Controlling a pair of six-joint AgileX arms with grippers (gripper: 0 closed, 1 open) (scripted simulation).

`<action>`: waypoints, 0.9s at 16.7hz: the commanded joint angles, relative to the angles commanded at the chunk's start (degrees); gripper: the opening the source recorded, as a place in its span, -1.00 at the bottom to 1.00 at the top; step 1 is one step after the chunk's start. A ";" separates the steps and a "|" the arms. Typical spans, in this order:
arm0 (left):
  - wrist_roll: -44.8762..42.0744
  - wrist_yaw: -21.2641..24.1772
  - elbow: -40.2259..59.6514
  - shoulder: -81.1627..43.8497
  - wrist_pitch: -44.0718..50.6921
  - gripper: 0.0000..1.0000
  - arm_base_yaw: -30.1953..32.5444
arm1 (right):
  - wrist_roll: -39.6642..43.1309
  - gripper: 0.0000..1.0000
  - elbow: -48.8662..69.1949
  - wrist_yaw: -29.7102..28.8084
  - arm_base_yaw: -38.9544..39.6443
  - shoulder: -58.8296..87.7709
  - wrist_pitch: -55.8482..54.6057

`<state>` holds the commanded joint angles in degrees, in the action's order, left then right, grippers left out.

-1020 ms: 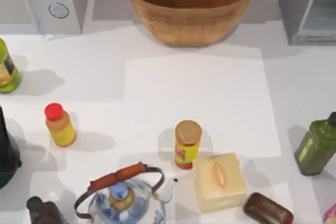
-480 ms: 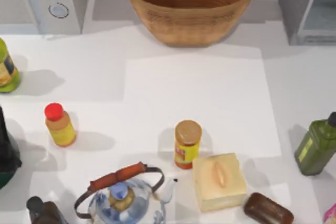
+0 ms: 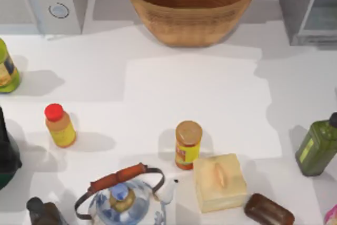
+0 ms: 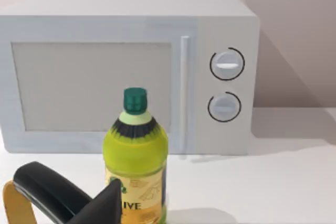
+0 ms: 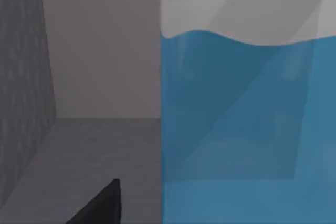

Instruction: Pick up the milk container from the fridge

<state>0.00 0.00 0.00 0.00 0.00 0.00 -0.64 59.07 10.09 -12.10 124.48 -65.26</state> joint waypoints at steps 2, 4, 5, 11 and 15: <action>0.00 0.00 0.00 0.00 0.00 1.00 0.00 | 0.00 1.00 0.00 0.00 0.00 0.00 0.00; 0.00 0.00 0.00 0.00 0.00 1.00 0.00 | -0.01 1.00 -0.01 0.13 -0.24 -0.15 -0.03; 0.00 0.00 0.00 0.00 0.00 1.00 0.00 | 0.00 1.00 0.77 0.07 -0.13 0.42 0.42; 0.00 0.00 0.00 0.00 0.00 1.00 0.00 | 0.05 1.00 14.23 -1.07 0.99 7.21 6.63; 0.00 0.00 0.00 0.00 0.00 1.00 0.00 | 0.08 1.00 17.25 -1.44 1.33 8.81 8.48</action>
<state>0.00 0.00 0.00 0.00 0.00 0.00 -0.56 76.32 8.65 -10.77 133.29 -56.79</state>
